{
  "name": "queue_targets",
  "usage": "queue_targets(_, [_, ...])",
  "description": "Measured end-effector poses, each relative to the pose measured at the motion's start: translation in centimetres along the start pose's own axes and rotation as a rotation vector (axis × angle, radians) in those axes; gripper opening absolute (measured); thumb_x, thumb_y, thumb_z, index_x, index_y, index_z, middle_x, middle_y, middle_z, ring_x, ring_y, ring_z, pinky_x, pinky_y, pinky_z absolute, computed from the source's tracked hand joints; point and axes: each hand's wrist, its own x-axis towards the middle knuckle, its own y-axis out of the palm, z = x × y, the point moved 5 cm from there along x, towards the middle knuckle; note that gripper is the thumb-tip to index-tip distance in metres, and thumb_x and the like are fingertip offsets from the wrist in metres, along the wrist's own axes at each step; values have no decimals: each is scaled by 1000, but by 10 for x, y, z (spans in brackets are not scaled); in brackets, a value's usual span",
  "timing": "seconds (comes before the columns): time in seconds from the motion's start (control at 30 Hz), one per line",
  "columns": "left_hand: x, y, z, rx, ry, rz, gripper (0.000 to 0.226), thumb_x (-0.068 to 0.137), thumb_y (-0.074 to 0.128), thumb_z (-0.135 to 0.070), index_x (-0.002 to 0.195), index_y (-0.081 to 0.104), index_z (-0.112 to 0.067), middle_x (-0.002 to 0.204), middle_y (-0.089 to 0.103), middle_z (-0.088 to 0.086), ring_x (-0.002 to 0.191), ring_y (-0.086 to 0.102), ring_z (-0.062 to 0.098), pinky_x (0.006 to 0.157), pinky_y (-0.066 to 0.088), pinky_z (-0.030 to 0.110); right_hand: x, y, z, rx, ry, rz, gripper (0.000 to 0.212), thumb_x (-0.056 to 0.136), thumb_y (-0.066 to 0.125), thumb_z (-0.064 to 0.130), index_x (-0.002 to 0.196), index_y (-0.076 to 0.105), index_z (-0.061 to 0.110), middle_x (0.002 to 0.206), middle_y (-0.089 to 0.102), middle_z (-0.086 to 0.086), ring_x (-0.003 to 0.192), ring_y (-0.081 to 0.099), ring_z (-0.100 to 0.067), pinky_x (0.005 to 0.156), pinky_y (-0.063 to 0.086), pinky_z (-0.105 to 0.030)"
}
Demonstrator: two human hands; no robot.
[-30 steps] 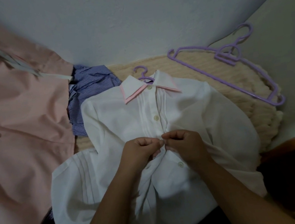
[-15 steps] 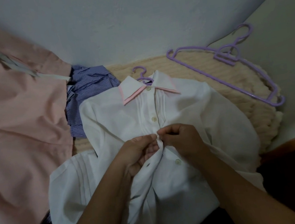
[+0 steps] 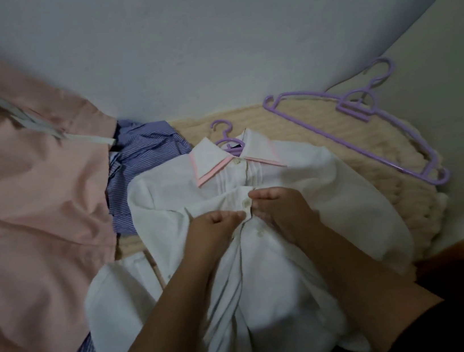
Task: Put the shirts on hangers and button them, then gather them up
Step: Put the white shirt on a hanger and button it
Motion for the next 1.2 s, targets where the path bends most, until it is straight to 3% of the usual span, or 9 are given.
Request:
queue_targets(0.1, [-18,-9,8,35,19,-14,39,78,74,-40,76,71,-1,66,67,16,58,54,15,61,47,26,-20,-10,-1,-210,-104,-35,26,81,64,2,82,71,27,91,70,7,87,65,-6,85,49,-19])
queue_targets(0.17, [-31,-11,9,8,23,11,31,76,78,-36,76,74,-5,69,69,15,60,56,15,61,48,25,-34,-11,-1,-238,-144,-40,26,82,64,2,84,72,27,89,69,13,89,64,0,85,48,-15])
queue_targets(0.3, [-49,-8,13,-39,23,58,22,69,85,-16,89,76,-14,86,74,11,78,68,20,79,56,29,-57,-12,-4,-237,-153,-5,29,82,66,0,81,69,28,80,67,14,64,59,11,65,44,-6])
queue_targets(0.47, [-62,-3,20,120,95,52,29,70,85,-19,95,72,-21,88,71,4,72,66,10,67,53,16,-76,-17,-10,-508,-81,152,22,82,68,6,96,71,23,79,67,8,67,60,2,60,41,-4])
queue_targets(0.6, [-69,8,26,224,128,98,45,68,86,-18,108,67,-22,91,68,-2,77,67,15,77,57,28,-76,-15,-18,-606,-77,162,34,79,67,1,109,68,16,91,66,6,78,60,-4,69,43,-3])
queue_targets(0.73, [-69,8,28,236,163,34,34,76,78,-14,108,68,-19,85,71,-3,78,67,10,81,55,27,-72,-14,-25,-696,-122,104,22,84,63,6,103,70,15,89,65,5,85,62,-9,78,46,-14])
queue_targets(0.9, [-73,7,31,240,185,16,29,77,77,-16,104,69,-22,80,72,-3,76,68,7,82,55,28,-72,-9,-26,-820,-202,86,22,89,57,7,105,69,15,86,58,12,79,53,-4,65,34,3])
queue_targets(1.07, [-71,10,35,226,176,25,29,76,79,-15,103,69,-20,79,72,-2,75,68,9,79,54,25,-76,-10,-34,-811,-174,88,28,83,61,1,105,65,18,75,52,16,74,53,-4,69,38,-4])
queue_targets(1.2, [-71,9,39,155,119,18,21,79,74,-11,99,71,-20,73,72,0,70,68,13,76,55,27,-77,-10,-32,-853,-222,57,26,82,61,5,93,61,28,73,59,7,70,57,-13,74,49,-27])
